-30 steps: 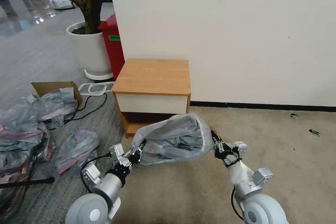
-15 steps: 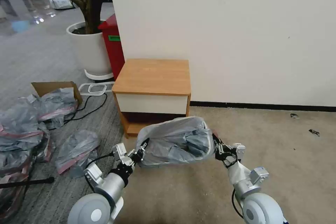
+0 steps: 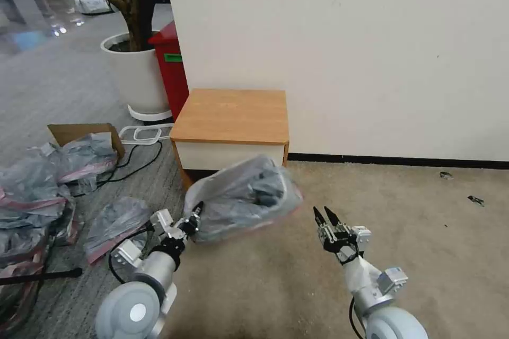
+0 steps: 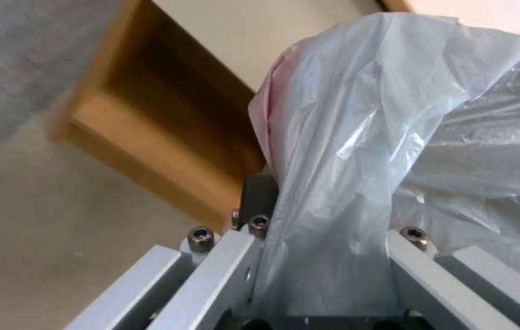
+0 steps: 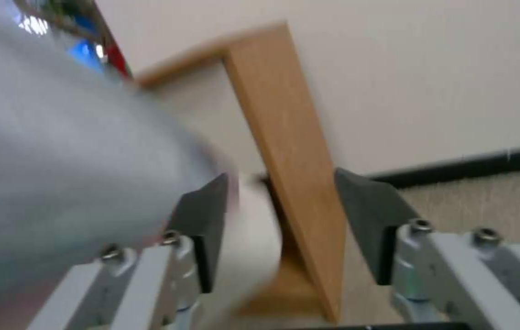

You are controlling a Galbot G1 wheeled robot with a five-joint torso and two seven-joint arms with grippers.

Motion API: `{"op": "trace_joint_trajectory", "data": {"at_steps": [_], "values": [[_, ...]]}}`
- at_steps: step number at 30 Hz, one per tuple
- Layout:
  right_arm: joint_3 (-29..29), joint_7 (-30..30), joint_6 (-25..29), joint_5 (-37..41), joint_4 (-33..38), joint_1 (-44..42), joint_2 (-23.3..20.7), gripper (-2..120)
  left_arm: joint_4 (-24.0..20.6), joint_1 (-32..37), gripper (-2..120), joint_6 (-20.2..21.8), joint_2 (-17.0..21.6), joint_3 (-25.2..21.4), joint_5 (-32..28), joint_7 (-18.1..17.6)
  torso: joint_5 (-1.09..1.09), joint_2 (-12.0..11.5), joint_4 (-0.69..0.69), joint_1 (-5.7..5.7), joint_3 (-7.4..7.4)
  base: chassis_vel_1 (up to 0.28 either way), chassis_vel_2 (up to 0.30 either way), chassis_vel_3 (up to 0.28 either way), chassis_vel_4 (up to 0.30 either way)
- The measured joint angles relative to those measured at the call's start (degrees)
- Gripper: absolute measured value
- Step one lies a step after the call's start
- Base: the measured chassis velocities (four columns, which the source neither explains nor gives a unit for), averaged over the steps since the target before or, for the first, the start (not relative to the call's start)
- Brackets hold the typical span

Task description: Pick up the garbage bag from the table and place it over the trash can.

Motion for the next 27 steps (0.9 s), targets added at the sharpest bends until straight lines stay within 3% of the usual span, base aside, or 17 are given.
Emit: {"op": "trace_joint_trajectory", "data": {"at_steps": [1, 4, 5, 6, 7, 9, 10, 11, 14, 15, 18, 19, 22, 27], "values": [[0.0, 0.0, 0.0, 0.0, 0.0, 0.0, 0.0, 52, 0.0, 0.0, 3, 0.0, 0.0, 0.0, 0.0, 0.0, 0.0, 0.0, 0.0, 0.0, 0.0, 0.0, 0.0, 0.0, 0.0], [2.1, 0.1, 3.4, -4.3, 5.1, 0.2, 0.0, 65, 1.1, 0.8, 3, -0.4, 1.0, 1.6, 12.9, 0.7, -0.01, 0.0, 0.01, 0.0, 0.0, 0.0, 0.0, 0.0, 0.0], [2.1, 0.1, 3.4, -4.3, 5.1, 0.2, 0.0, 65, 1.1, 0.8, 3, -0.4, 1.0, 1.6, 12.9, 0.7, -0.01, 0.0, 0.01, 0.0, 0.0, 0.0, 0.0, 0.0, 0.0], [2.8, 0.1, 5.7, -11.6, 8.3, 0.4, -0.6, 75, 1.6, 1.5, 3, -2.0, 2.2, 3.0, 21.6, 2.7, -0.02, 0.0, 0.01, 0.0, 0.0, 0.0, 0.0, 0.0, 0.0], [2.8, 0.1, 5.7, -11.6, 8.3, 0.4, -0.6, 75, 1.6, 1.5, 3, -2.0, 2.2, 3.0, 21.6, 2.7, -0.02, 0.0, 0.01, 0.0, 0.0, 0.0, 0.0, 0.0, 0.0], [2.4, 0.2, 7.5, -22.8, 12.2, 0.8, -2.1, 84, 1.9, 2.2, 3, -4.2, 3.4, 4.0, 32.0, 5.1, -0.02, 0.0, 0.01, 0.0, 0.0, 0.0, 0.0, 0.0, 0.0], [2.4, 0.2, 7.5, -22.8, 12.2, 0.8, -2.1, 84, 1.9, 2.2, 3, -4.2, 3.4, 4.0, 32.0, 5.1, -0.02, 0.0, 0.01, 0.0, 0.0, 0.0, 0.0, 0.0, 0.0], [1.4, 0.2, 7.4, -28.3, 13.7, 1.1, -3.1, 84, 1.9, 2.4, 3, -5.0, 3.8, 4.5, 35.7, 5.6, -0.01, 0.0, 0.01, 0.0, 0.0, 0.0, 0.0, 0.0, 0.0], [-1.4, -1.6, 4.5, -39.9, 15.9, 2.1, -6.2, 71, 1.5, 2.8, 3, -5.8, 3.7, 5.6, 41.8, 6.0, -0.01, 0.0, 0.01, 0.0, 0.0, 0.0, 0.0, 0.0, 0.0], [-1.4, -1.6, 4.5, -39.9, 15.9, 2.1, -6.2, 71, 1.5, 2.8, 3, -5.8, 3.7, 5.6, 41.8, 6.0, -0.01, 0.0, 0.01, 0.0, 0.0, 0.0, 0.0, 0.0, 0.0], [-2.6, -8.5, -1.4, -49.4, 17.3, 3.6, -9.9, 58, 1.6, 3.8, 3, -6.8, 3.0, 6.9, 48.5, 6.2, 0.0, 0.0, 0.02, 0.0, 0.0, 0.0, 0.0, 0.0, 0.0], [-2.6, -8.5, -1.4, -49.4, 17.3, 3.6, -9.9, 58, 1.6, 3.8, 3, -6.8, 3.0, 6.9, 48.5, 6.2, 0.0, 0.0, 0.02, 0.0, 0.0, 0.0, 0.0, 0.0, 0.0], [-3.4, -17.0, -7.6, -54.7, 19.1, 5.0, -13.8, 43, 2.6, 4.6, 3, -9.3, 2.0, 8.2, 55.8, 6.7, 0.0, 0.0, 0.01, 0.0, 0.0, 0.0, 0.0, 0.0, 0.0], [-5.1, -20.8, -10.1, -55.7, 18.9, 5.8, -15.3, 29, 3.1, 4.6, 3, -10.2, 1.0, 9.0, 59.0, 6.7, 0.0, 0.0, 0.02, 0.0, 0.0, 0.0, 0.0, 0.0, 0.0]]}}
